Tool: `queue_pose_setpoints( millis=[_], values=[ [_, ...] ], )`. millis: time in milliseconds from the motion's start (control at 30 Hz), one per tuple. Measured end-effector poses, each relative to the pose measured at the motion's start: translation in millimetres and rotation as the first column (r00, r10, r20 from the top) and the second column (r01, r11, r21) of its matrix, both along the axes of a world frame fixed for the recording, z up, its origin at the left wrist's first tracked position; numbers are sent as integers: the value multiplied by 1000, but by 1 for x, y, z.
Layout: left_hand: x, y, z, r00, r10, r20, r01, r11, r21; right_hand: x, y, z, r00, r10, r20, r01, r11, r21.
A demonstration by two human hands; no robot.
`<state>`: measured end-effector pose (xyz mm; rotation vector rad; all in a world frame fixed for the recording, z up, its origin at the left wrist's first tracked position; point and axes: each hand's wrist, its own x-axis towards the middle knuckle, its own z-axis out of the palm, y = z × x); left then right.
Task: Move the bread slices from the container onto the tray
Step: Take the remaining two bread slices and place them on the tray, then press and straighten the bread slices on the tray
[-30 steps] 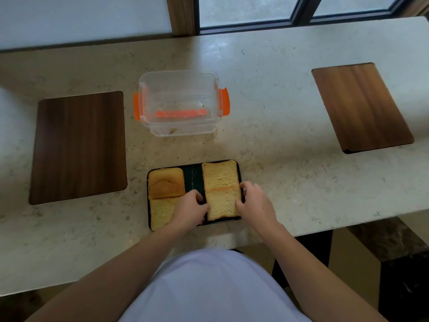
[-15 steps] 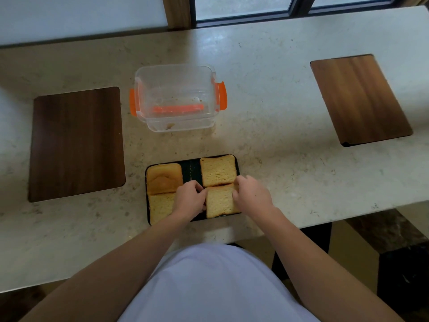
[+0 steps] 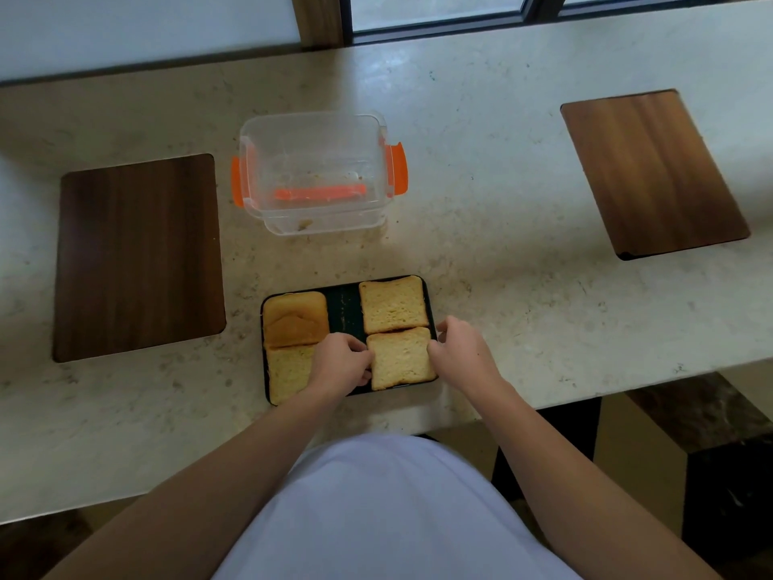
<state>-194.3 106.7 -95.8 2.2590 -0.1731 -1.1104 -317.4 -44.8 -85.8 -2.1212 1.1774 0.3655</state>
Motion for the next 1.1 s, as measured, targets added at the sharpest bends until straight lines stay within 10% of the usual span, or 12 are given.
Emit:
queue_pose_setpoints(
  millis=[367,667,833,1100],
  values=[
    [-3,-11,1,998,57,-35,-58,998,-12,3,-4,1,1000,-15,-20,16,999,50],
    [48,68,17,932,215,292,-208,977,-56,40,19,13,986,41,162,-55,995,82],
    [69,94,18,959,208,195,-212,977,1,92,54,13,993,13,118,-59,919,391],
    [83,90,15,970,233,73,-233,972,-13,124,79,9,999,-49,-5,46,893,447]
  ],
)
